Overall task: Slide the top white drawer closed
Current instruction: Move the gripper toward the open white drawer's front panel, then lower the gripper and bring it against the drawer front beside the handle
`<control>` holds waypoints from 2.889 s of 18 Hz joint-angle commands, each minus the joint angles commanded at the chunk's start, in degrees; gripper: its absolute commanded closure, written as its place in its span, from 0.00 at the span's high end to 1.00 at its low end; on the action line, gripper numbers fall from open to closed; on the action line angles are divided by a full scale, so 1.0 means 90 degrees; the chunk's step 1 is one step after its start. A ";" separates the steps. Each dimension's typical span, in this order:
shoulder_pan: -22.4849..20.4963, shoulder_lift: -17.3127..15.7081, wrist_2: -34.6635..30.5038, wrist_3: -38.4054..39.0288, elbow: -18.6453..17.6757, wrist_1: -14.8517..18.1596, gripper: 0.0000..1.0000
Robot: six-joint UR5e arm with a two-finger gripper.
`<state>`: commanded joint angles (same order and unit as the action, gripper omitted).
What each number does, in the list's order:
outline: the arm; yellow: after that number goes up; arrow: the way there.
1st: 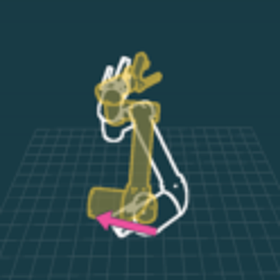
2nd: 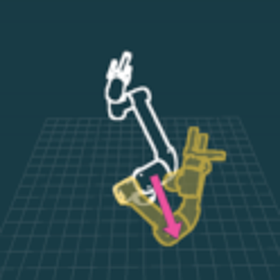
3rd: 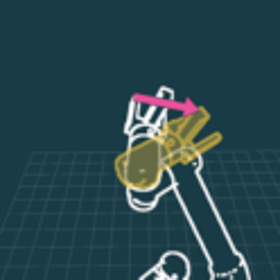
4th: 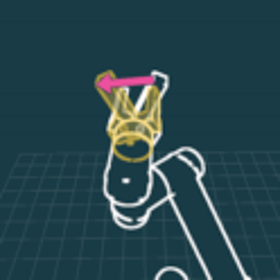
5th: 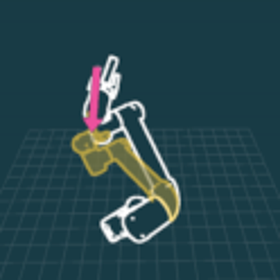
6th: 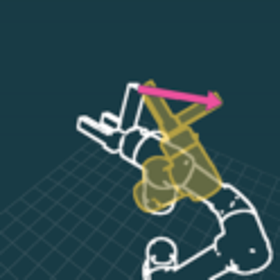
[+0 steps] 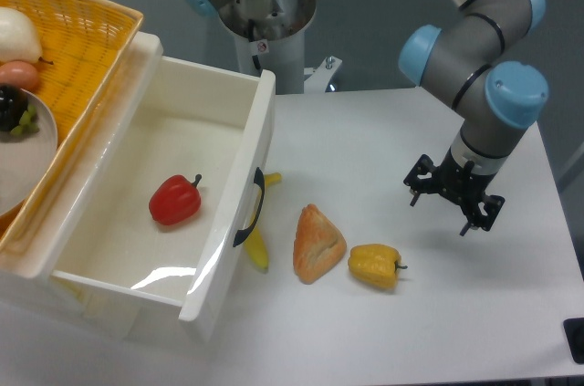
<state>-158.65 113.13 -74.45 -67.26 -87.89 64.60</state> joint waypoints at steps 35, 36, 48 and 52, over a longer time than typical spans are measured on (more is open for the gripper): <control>0.1358 -0.0421 0.2227 0.2737 -0.0078 0.1738 0.00; 0.1358 -0.0421 0.2227 0.2737 -0.0088 0.1777 0.00; 0.1475 -0.0431 0.2227 0.2640 -0.0108 0.2022 0.00; 0.1494 -0.0451 0.2236 0.2640 -0.0127 0.2031 0.00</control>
<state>-145.20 109.07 -54.32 -43.51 -89.03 82.88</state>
